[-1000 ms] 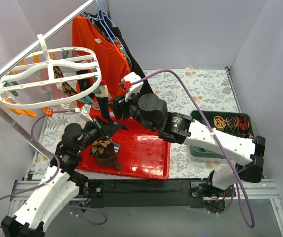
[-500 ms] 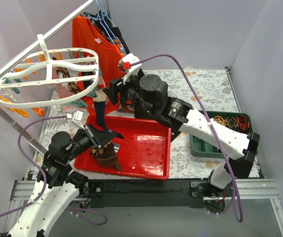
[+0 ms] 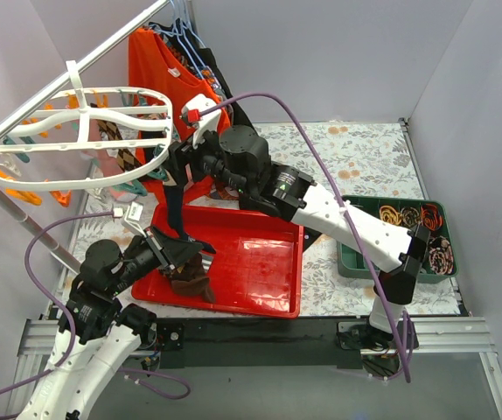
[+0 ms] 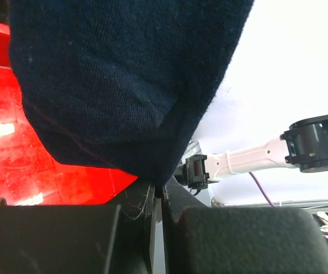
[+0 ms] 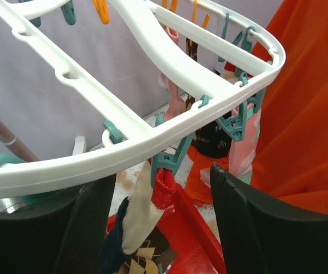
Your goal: Remove the socks clipped to the hanger
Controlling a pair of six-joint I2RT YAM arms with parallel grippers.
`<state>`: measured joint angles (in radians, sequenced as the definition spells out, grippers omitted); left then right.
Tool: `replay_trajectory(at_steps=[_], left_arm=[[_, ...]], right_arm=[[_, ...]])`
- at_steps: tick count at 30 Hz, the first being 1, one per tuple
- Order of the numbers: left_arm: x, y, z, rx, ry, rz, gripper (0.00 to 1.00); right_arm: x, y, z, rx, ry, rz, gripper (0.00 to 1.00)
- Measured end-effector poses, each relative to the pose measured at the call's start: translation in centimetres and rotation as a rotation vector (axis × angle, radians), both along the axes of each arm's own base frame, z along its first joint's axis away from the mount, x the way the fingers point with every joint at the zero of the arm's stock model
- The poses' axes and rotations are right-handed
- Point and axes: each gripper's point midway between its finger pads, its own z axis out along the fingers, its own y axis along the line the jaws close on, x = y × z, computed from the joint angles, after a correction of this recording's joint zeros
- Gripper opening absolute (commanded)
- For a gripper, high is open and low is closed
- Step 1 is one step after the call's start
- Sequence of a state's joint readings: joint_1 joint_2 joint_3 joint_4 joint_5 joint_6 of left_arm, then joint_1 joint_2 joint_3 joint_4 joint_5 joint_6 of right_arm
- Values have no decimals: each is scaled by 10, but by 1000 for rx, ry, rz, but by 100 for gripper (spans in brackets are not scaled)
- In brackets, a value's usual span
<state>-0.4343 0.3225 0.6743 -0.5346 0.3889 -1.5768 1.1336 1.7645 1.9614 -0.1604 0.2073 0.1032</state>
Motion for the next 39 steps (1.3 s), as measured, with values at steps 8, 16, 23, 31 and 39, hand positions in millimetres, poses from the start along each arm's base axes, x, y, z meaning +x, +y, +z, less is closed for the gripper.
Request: replay_trajectory(at_steps=[8, 16, 23, 31, 39], left_arm=[[0, 1, -3, 12, 4, -1, 0], [0, 0, -4, 13, 6, -1, 0], [2, -1, -7, 20, 22, -4, 0], [3, -2, -8, 23, 30, -9, 0], [2, -3, -8, 22, 30, -13, 0]], right_arm=[[1, -20, -23, -49, 26, -52, 72], [2, -21, -18, -43, 16, -41, 72], [8, -4, 6, 3, -21, -16, 66], [17, 19, -7, -14, -25, -3, 54], [21, 24, -10, -7, -23, -13, 42]])
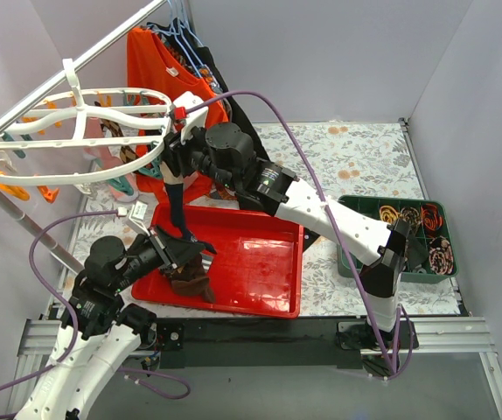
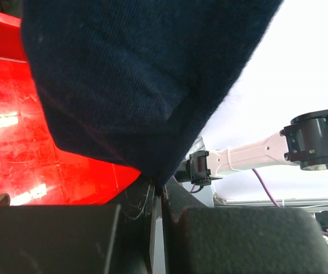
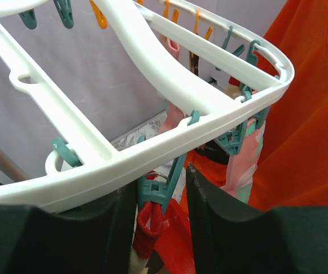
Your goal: Remove the socks clipped to the hanger
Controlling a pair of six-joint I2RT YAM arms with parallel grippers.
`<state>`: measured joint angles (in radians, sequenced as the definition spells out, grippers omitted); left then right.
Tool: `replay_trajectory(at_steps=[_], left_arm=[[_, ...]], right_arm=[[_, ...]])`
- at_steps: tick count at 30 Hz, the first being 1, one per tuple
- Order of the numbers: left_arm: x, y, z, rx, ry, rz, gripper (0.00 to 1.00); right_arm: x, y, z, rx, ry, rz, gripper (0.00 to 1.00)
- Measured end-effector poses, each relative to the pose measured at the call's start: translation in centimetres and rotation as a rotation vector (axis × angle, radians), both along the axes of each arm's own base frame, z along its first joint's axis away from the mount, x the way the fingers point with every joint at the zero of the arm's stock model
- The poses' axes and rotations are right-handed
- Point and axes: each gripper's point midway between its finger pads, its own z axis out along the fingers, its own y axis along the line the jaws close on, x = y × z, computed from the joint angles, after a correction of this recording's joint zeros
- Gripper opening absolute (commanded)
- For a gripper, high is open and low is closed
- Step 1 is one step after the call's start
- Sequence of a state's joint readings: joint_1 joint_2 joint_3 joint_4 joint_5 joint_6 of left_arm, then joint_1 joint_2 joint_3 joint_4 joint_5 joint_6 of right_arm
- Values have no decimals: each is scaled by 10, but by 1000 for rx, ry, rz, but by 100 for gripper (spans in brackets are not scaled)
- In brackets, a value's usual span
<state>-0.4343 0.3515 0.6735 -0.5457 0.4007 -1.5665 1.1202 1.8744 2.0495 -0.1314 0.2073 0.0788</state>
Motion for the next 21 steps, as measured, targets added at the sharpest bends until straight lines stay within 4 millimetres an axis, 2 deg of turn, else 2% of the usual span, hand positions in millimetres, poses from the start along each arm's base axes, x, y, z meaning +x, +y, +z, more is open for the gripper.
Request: replay_trajectory(at_steps=[2, 3, 4, 6, 11, 17, 21], left_arm=[[0, 0, -3, 3, 6, 1, 0], [1, 0, -6, 6, 12, 2, 0], [1, 0, -9, 10, 19, 4, 0], [2, 1, -17, 21, 41, 14, 0], [0, 3, -42, 60, 120, 22, 0], [-9, 1, -55, 70, 163, -17, 2], [-20, -4, -67, 71, 204, -84, 30]], right_arm=[[1, 0, 3, 11, -4, -3, 34], [1, 0, 4, 13, -6, -3, 27], [1, 0, 4, 16, -6, -5, 15], [3, -1, 4, 18, -4, -23, 2], [10, -5, 7, 37, 5, -52, 1], [11, -5, 4, 38, 15, -60, 1], [9, -7, -8, 29, 39, -61, 1]])
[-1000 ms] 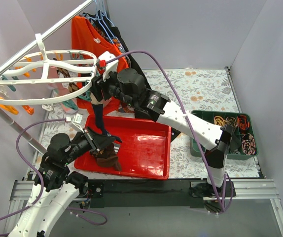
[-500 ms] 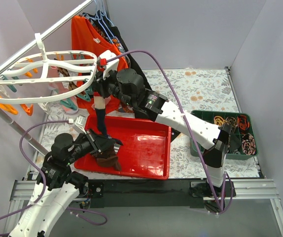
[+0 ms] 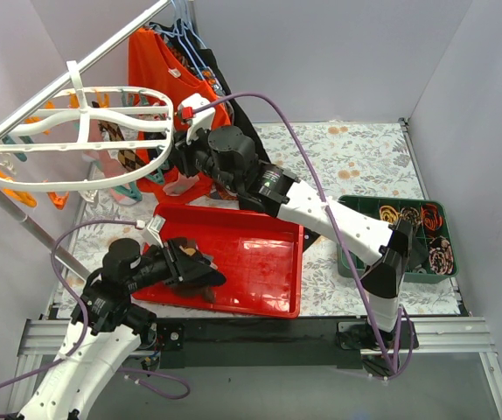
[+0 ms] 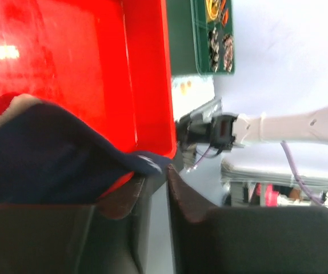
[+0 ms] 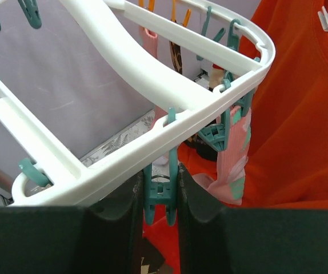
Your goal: Remove the socks clipped to the hanger
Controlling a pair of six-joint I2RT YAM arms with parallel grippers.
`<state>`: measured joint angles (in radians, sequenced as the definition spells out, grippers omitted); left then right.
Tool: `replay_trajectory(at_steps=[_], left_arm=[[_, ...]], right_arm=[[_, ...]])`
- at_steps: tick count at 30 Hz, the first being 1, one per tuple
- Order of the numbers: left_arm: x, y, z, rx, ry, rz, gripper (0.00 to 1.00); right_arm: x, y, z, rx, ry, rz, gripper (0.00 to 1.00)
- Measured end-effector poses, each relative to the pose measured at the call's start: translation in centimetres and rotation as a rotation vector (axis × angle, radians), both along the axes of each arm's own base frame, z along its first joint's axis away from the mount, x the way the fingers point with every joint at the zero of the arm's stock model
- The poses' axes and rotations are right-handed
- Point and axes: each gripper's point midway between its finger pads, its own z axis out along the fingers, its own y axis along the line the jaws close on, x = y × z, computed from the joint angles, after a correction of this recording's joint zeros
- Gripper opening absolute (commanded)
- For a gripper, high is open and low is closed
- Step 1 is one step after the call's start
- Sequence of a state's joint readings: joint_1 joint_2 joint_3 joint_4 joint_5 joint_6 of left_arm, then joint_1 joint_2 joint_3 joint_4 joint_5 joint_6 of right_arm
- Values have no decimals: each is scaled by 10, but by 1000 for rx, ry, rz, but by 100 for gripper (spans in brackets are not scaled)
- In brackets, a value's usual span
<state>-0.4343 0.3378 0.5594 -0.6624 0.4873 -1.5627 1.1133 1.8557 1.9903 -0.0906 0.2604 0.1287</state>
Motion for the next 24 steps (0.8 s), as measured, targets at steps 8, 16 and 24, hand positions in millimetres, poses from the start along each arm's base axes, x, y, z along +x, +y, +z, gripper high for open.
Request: replay_trajectory(at_steps=[8, 16, 24], left_arm=[[-15, 1, -7, 15, 15, -50, 57], [-20, 3, 21, -1, -86, -72, 49], [-38, 9, 49, -74, -238, -82, 48]], right_arm=[[-11, -10, 8, 3, -9, -38, 1], [-31, -17, 56, 23, -98, -152, 1], [-55, -13, 84, -24, -257, -314, 1]])
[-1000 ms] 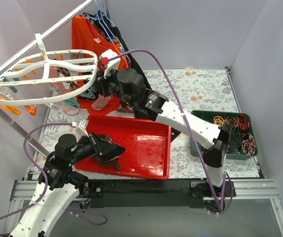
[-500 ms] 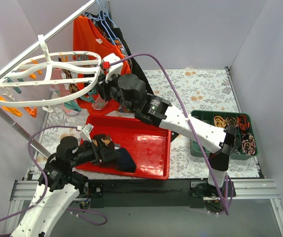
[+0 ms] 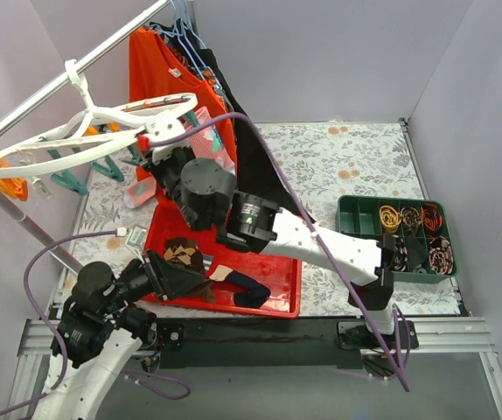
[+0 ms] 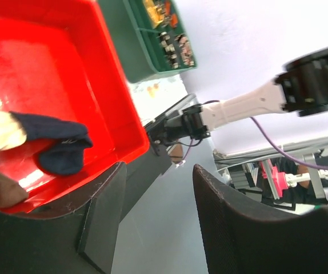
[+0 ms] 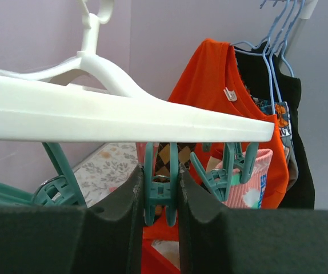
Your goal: Remove the socks clipped to the hanger
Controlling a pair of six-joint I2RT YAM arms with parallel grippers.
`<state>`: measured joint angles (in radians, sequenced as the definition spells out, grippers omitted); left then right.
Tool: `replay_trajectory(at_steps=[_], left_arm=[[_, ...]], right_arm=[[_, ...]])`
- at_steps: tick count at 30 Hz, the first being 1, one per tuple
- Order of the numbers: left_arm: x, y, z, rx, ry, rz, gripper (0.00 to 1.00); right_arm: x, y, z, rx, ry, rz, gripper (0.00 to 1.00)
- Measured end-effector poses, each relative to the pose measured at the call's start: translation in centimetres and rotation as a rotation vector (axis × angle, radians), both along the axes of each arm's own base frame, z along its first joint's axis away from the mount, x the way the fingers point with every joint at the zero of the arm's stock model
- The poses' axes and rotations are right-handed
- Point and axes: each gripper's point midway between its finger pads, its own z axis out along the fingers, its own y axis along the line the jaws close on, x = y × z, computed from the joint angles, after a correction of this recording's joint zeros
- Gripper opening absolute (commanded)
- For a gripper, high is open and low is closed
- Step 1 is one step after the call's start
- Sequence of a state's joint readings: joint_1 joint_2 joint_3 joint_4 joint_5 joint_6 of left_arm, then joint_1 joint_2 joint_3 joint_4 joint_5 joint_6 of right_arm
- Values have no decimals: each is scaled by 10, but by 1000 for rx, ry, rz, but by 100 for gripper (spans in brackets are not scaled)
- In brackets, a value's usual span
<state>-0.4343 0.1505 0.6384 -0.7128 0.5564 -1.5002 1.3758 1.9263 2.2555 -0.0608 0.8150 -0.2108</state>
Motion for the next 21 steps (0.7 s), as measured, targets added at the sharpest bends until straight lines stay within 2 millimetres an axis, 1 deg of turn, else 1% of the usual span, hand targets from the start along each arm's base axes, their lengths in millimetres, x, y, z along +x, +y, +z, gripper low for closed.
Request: replay_trajectory(at_steps=[3, 6, 8, 11, 14, 16, 20, 21], left_arm=[[-8, 3, 9, -30, -54, -1, 49], [-14, 9, 28, -62, -126, 19, 53], [-12, 15, 42, -76, -163, 62, 55], [-4, 22, 52, -78, -181, 134, 56], [10, 24, 58, -65, -186, 182, 55], [20, 25, 64, -49, -191, 209, 54], [42, 30, 84, -15, -217, 288, 52], [48, 32, 90, -5, -226, 311, 52]], right_arm=[[-6, 9, -10, -77, -57, -58, 1], [-12, 24, -26, -168, -108, -96, 1], [-17, 33, -37, -221, -132, -108, 2], [-23, 41, -50, -279, -156, -112, 5], [-26, 41, -53, -278, -157, -112, 12], [-27, 38, -59, -281, -151, -102, 21], [-28, 31, -64, -265, -128, -75, 29], [-28, 29, -64, -256, -119, -67, 40]])
